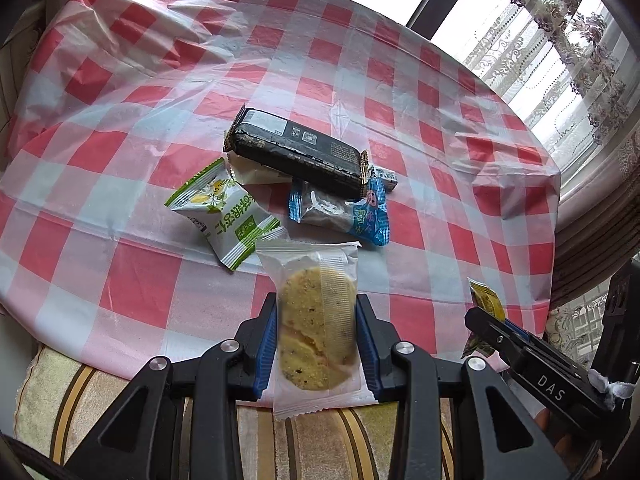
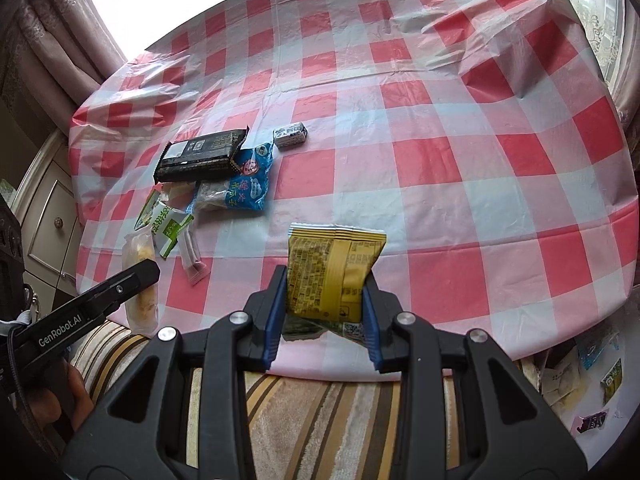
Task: Organize snacks
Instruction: 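Carry both packets into the white box and open both grippers to release them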
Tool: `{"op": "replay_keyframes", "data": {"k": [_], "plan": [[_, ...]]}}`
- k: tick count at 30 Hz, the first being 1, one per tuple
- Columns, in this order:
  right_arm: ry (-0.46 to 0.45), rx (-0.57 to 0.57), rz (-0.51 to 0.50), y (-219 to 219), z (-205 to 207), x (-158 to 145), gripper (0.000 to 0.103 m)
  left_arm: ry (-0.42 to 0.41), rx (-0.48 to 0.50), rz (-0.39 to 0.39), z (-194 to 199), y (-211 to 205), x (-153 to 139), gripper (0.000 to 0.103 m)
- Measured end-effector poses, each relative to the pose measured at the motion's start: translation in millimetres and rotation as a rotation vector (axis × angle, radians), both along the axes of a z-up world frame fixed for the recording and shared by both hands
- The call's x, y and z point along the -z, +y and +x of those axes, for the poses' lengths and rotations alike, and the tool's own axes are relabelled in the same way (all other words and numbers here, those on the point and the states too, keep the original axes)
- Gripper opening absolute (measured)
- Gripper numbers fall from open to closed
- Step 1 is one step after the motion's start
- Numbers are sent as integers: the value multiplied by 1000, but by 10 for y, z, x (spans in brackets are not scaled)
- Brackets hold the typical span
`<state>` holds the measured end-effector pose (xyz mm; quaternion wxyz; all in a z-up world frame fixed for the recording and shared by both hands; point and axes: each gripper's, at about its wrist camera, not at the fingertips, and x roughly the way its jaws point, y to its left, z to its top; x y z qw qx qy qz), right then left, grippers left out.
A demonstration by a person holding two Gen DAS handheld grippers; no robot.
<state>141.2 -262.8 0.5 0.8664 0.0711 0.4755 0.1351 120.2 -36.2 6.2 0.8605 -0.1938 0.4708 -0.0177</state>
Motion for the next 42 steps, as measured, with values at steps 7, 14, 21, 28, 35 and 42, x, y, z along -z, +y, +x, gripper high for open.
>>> {"op": "replay_keyframes", "data": {"k": [7,14,21,28,35,42], "plan": [[-9,52,18,-320,-94,-23,38,0,44,21,25,-244,-41,38],[-14,102,33,-633,-174,-28,38,0,95,38,53,-517,-71,38],[-16,169,50,-1017,-277,-2,38,-4,155,58,64,-810,-107,38],[-19,268,49,-1532,-428,36,38,-10,230,67,66,-1172,-154,38],[-24,363,36,-2042,-667,45,38,-20,347,69,13,-1670,-199,38],[-30,453,26,-2515,-894,52,38,-15,484,59,-109,-2208,-211,38]]}}
